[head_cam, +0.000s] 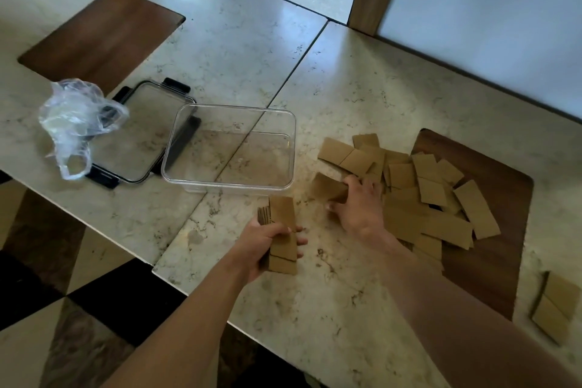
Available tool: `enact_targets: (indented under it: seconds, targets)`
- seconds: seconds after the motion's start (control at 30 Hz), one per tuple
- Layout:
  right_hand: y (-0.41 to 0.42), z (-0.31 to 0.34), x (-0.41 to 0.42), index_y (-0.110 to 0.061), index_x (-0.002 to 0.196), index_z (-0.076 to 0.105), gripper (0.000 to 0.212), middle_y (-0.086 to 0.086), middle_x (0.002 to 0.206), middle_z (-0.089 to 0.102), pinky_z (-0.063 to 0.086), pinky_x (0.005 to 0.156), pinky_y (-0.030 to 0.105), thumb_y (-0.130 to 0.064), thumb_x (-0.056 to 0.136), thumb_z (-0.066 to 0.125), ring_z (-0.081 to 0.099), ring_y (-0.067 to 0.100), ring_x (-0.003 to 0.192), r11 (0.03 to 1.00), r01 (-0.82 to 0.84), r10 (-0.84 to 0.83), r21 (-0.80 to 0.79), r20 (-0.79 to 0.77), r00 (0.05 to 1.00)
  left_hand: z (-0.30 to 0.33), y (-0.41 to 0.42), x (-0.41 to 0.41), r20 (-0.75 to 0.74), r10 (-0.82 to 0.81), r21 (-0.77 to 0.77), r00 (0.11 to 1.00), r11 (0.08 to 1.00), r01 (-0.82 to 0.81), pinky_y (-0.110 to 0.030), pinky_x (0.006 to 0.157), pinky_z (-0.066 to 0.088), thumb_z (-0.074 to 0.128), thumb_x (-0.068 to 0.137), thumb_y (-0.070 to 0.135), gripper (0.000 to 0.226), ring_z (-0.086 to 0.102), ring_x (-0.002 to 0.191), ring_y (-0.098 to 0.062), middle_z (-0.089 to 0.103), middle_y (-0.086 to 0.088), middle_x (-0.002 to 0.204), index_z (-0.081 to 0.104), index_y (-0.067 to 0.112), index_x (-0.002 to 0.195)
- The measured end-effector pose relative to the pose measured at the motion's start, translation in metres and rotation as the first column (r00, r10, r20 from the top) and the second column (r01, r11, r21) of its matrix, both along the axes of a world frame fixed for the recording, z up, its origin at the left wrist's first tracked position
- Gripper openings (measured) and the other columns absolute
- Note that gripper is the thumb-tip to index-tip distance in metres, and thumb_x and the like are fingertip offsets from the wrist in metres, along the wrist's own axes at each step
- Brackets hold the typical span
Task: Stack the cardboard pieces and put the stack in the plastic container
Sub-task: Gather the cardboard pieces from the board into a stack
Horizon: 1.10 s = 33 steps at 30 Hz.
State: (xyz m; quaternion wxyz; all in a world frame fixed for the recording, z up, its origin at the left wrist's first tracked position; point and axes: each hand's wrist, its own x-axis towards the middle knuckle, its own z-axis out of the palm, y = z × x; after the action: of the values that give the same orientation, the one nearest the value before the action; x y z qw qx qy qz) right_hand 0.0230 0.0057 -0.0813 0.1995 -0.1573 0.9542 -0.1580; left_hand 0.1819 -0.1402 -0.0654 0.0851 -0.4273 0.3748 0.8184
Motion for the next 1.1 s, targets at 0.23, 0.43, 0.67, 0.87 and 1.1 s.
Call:
enact_targets:
  seconds: [0.23, 0.43, 0.67, 0.87, 1.1]
  targets:
    - [0.035, 0.033, 0.005, -0.024, 0.118, 0.061, 0.022, -0.011, 0.101, 0.062, 0.043, 0.068, 0.017, -0.036, 0.099, 0.059, 0.057, 0.001, 0.087, 0.840, 0.418, -0.236, -0.346, 0.460, 0.856, 0.003, 0.021, -0.030, 0.012, -0.110, -0.118, 0.994, 0.987, 0.111, -0.046, 0.069, 0.064, 0.073, 0.095, 0.021, 0.046, 0.075, 0.080, -0.032, 0.075, -0.026, 0.113, 0.057, -0.001, 0.132]
    - [0.086, 0.056, -0.008, -0.035, 0.118, 0.070, 0.033, -0.019, 0.108, 0.070, 0.050, 0.090, 0.023, -0.038, 0.086, 0.076, 0.065, -0.002, 0.100, 0.963, -0.114, 0.240, -0.245, 0.586, 0.774, 0.015, 0.038, -0.064, 0.074, -0.447, -0.057, 0.892, 0.891, 0.451, -0.049, 0.073, 0.066, 0.066, 0.096, 0.051, 0.039, 0.079, 0.078, -0.031, 0.082, -0.013, 0.092, 0.064, 0.016, 0.111]
    - [0.069, 0.034, -0.019, -0.035, 0.120, 0.059, 0.040, -0.013, 0.106, 0.064, 0.052, 0.076, 0.012, -0.031, 0.085, 0.079, 0.062, 0.003, 0.099, 0.747, 0.368, -0.239, -0.554, 0.293, 0.926, 0.006, 0.037, -0.084, 0.026, -0.414, 0.033, 0.910, 0.910, 0.413, -0.050, 0.065, 0.065, 0.075, 0.080, 0.007, 0.056, 0.077, 0.081, -0.036, 0.078, -0.022, 0.101, 0.058, 0.003, 0.133]
    - [0.011, 0.009, -0.070, -0.026, 0.135, 0.057, 0.044, 0.006, 0.129, 0.048, 0.047, 0.102, 0.042, -0.039, 0.094, 0.065, 0.046, 0.026, 0.119, 0.964, 0.102, -0.124, -0.245, -0.078, 0.989, 0.007, 0.022, -0.100, 0.014, -0.197, 0.083, 0.980, 0.977, 0.195, -0.043, 0.064, 0.063, 0.052, 0.096, 0.006, 0.038, 0.074, 0.074, -0.037, 0.073, -0.033, 0.101, 0.058, -0.006, 0.132]
    - [-0.006, 0.009, -0.116, -0.022, 0.105, 0.068, 0.030, 0.000, 0.111, 0.065, 0.042, 0.082, 0.030, -0.043, 0.086, 0.075, 0.053, 0.018, 0.102, 0.997, 0.064, -0.067, -0.030, -0.115, 0.991, -0.014, 0.022, -0.126, -0.068, 0.077, -0.006, 0.995, 0.997, -0.077, -0.051, 0.074, 0.062, 0.101, 0.062, 0.033, 0.112, 0.077, 0.092, -0.035, 0.072, -0.023, 0.111, 0.041, 0.023, 0.156]
